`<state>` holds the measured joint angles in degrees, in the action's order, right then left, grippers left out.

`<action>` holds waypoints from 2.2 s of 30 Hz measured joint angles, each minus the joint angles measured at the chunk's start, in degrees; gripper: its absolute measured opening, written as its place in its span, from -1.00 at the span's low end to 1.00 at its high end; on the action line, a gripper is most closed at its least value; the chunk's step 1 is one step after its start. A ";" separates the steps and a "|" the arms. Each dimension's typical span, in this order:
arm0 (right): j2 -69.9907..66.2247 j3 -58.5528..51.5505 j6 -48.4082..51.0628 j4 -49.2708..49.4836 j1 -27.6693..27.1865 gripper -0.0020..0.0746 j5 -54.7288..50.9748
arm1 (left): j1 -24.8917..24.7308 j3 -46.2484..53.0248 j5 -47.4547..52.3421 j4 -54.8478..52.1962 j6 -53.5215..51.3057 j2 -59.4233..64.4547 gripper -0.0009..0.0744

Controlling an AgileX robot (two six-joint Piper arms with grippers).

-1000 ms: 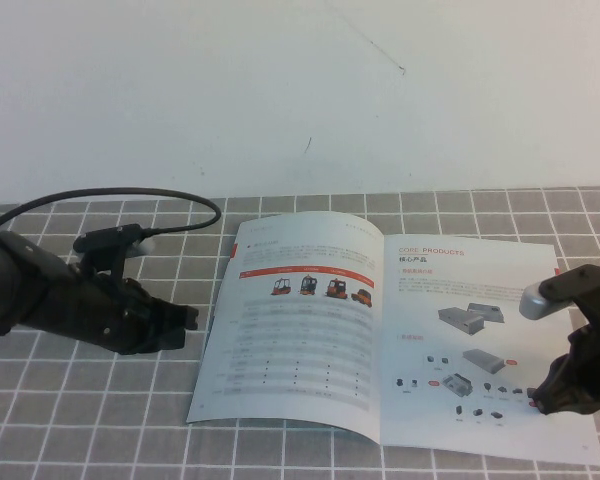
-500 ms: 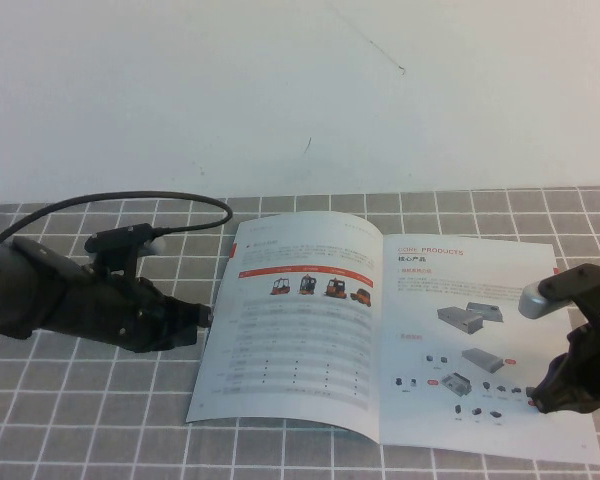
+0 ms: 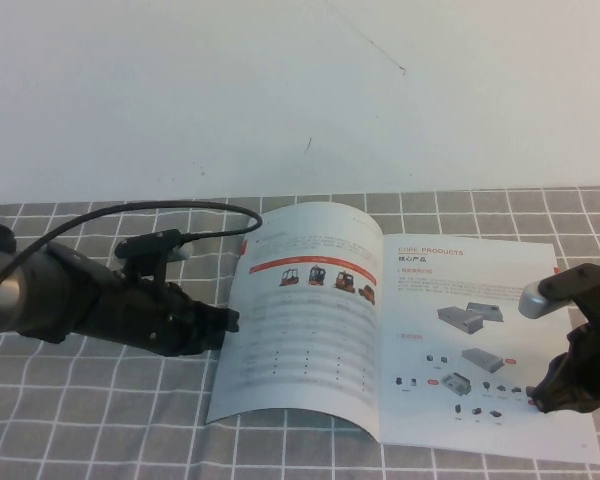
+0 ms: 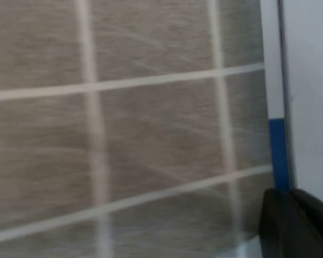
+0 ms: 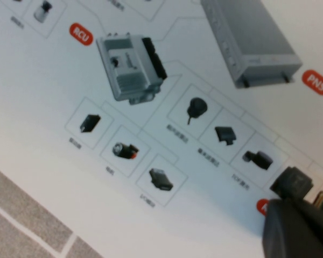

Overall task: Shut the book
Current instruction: 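Close the open booklet and leave it lying on the table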

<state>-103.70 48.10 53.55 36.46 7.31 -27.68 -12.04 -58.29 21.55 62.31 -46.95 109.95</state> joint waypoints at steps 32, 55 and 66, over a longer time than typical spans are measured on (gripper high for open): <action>6.40 -0.10 -4.32 -5.99 0.00 -0.95 0.95 | -6.48 -2.97 31.85 34.63 -23.68 -1.63 -0.99; 50.27 -0.33 -41.37 -52.54 -2.37 -0.95 -10.34 | 11.40 -2.82 13.94 -7.62 -6.16 -42.50 -0.99; 68.48 -4.65 -41.47 -47.03 -2.37 -0.95 -6.19 | 13.56 12.40 0.38 -6.94 -17.46 -63.00 -0.99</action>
<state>-35.22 43.44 12.08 -10.57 4.95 -33.87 1.53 -45.88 21.93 55.37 -64.41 46.95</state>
